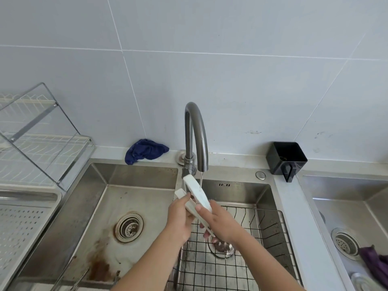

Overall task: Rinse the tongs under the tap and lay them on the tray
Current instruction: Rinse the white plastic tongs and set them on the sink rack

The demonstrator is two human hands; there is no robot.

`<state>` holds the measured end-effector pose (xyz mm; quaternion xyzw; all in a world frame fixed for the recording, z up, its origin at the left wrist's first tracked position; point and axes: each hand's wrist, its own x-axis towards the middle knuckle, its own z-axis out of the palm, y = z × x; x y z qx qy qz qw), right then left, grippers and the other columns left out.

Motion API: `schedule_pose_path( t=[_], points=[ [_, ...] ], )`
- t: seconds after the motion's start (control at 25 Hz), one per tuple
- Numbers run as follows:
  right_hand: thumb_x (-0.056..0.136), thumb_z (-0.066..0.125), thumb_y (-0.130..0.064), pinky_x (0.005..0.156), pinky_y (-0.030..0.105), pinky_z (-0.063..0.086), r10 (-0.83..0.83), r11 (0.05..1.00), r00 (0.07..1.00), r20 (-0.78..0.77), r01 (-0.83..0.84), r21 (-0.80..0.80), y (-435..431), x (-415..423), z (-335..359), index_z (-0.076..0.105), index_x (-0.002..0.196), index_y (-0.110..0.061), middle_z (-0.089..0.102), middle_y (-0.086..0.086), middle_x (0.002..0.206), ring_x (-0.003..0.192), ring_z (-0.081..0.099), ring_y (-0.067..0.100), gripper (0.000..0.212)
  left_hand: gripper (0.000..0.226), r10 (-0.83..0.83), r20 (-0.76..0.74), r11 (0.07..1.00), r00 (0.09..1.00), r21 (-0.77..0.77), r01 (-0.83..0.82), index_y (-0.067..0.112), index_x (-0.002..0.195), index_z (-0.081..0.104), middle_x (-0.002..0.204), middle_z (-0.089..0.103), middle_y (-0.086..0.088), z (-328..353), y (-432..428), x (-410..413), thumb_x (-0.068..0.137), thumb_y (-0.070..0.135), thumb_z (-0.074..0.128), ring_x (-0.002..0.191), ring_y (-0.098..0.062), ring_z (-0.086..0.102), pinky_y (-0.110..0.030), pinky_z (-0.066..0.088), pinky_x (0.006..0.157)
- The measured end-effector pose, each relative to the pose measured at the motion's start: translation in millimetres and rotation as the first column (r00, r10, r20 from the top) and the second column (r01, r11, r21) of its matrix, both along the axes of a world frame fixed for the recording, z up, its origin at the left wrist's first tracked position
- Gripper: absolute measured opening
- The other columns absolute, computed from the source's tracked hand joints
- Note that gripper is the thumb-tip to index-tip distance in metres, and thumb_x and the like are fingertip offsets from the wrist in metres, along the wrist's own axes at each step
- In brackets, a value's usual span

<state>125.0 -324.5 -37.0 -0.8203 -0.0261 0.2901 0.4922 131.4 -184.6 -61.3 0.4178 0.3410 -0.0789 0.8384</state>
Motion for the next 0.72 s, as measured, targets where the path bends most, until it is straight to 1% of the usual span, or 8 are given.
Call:
schedule_pose_path(
  t=[0.12,0.16,0.24,0.28,0.36,0.48,0.6,0.72],
  points=[
    [0.092,0.053,-0.067,0.06,0.038,0.058,0.046,0.992,0.998,0.043,-0.041,-0.12,27,28,10,0.055,0.113,-0.018,0.067,0.002,0.085,0.064,0.066,0.019,0.054,0.025,-0.033,0.011,0.924,0.999,0.381,0.027,0.008,0.117,0.065,0.107,0.071,-0.013,-12,13,-25,0.102,0.022,0.05,0.094,-0.021,0.065,-0.031,0.049,0.077],
    [0.092,0.056,-0.064,0.07,0.043,0.06,0.055,0.988,0.996,0.069,-0.044,-0.151,33,35,12,0.056,0.116,-0.016,0.068,0.004,0.088,0.07,0.067,0.022,0.053,0.022,-0.126,0.009,0.784,0.992,0.613,0.094,0.013,0.117,0.066,0.112,0.069,-0.008,-18,16,-37,0.101,0.02,0.052,0.096,-0.017,0.063,-0.029,0.046,0.079],
    [0.089,0.062,-0.06,0.077,0.047,0.06,0.061,0.986,0.991,0.118,-0.042,-0.161,34,38,12,0.055,0.12,-0.018,0.069,0.003,0.097,0.08,0.069,0.023,0.052,0.031,-0.389,-0.075,0.284,0.918,0.938,0.197,0.02,0.125,0.062,0.126,0.062,0.001,-36,19,-65,0.095,0.015,0.057,0.106,-0.013,0.058,-0.025,0.043,0.089],
    [0.087,0.063,-0.062,0.073,0.045,0.061,0.05,0.992,0.992,0.116,-0.036,-0.121,29,34,10,0.055,0.12,-0.022,0.07,0.001,0.097,0.078,0.069,0.021,0.052,0.04,-0.49,-0.14,0.059,0.86,0.98,0.192,0.021,0.132,0.057,0.133,0.056,0.002,-47,20,-76,0.093,0.015,0.057,0.118,-0.016,0.055,-0.024,0.04,0.099],
    [0.083,0.056,-0.072,0.061,0.037,0.06,0.019,0.998,0.995,0.098,-0.012,-0.066,9,17,5,0.055,0.119,-0.03,0.069,-0.004,0.092,0.07,0.067,0.014,0.056,0.055,-0.576,-0.319,-0.241,0.753,0.946,0.217,0.021,0.148,0.04,0.153,0.039,-0.002,-62,19,-91,0.094,0.021,0.052,0.149,-0.024,0.027,-0.032,0.018,0.124],
    [0.091,0.037,-0.077,0.064,0.033,0.058,-0.017,0.992,0.988,0.154,0.037,-0.123,-27,-16,-13,0.051,0.124,-0.043,0.068,-0.003,0.096,0.073,0.067,0.013,0.049,0.065,-0.576,-0.442,-0.422,0.688,0.881,0.213,0.02,0.157,0.022,0.168,0.011,-0.006,-66,16,-99,0.097,0.029,0.047,0.156,-0.027,-0.008,-0.039,-0.012,0.124],
    [0.089,0.029,-0.078,0.072,0.032,0.051,-0.027,0.971,0.967,0.255,0.086,-0.224,-57,-46,-37,0.052,0.133,-0.034,0.065,-0.007,0.102,0.084,0.061,0.007,0.066,0.065,-0.572,-0.47,-0.495,0.672,0.851,0.175,0.02,0.158,0.021,0.169,0.002,-0.01,-68,16,-103,0.098,0.033,0.042,0.154,-0.031,-0.016,-0.041,-0.018,0.122],
    [0.089,0.042,-0.076,0.069,0.029,0.045,0.028,0.867,0.966,0.258,0.105,-0.486,-74,-72,-68,0.041,0.145,-0.024,0.055,-0.004,0.112,0.094,0.059,0.015,0.076,0.063,-0.569,-0.507,-0.553,0.648,0.819,0.155,0.021,0.157,0.023,0.169,-0.003,-0.014,-73,17,-108,0.099,0.039,0.036,0.152,-0.034,-0.021,-0.046,-0.019,0.121]
  ],
)
